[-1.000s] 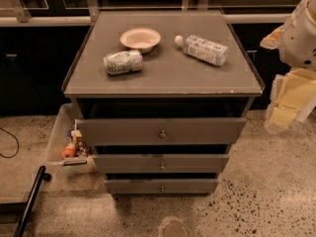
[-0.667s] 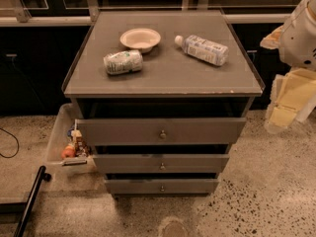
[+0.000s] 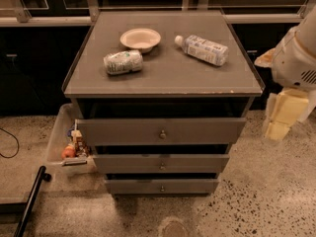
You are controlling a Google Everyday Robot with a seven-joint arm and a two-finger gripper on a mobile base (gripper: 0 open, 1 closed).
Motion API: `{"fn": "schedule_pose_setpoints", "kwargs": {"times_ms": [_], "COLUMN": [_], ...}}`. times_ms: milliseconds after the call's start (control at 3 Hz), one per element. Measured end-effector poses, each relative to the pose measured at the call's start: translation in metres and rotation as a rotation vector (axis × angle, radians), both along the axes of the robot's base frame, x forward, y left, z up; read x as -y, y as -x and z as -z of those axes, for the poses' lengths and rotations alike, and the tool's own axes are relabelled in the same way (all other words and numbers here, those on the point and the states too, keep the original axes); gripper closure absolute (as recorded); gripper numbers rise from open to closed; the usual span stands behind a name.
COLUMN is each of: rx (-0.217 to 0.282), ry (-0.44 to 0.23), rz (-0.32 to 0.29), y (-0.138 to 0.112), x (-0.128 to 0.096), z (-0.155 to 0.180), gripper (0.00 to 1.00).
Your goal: Open top drawer
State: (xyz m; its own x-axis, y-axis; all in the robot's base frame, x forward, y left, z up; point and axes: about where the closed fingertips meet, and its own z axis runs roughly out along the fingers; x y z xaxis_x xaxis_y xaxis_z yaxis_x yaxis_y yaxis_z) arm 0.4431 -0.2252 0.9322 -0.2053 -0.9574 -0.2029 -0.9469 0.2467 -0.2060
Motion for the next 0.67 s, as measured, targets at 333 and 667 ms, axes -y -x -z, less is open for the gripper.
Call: {"fn": "schedule_pose_setpoints", "kwargs": {"times_ms": [333, 667], "rx": [-0.005, 0.037], "ry": [-0.001, -0.009], "rz": [-0.042, -0.132], "y": [-0.002, -0.007], "x": [0.005, 0.009], "z": [0.036, 0.071], "gripper": [0.00, 0.00]}}
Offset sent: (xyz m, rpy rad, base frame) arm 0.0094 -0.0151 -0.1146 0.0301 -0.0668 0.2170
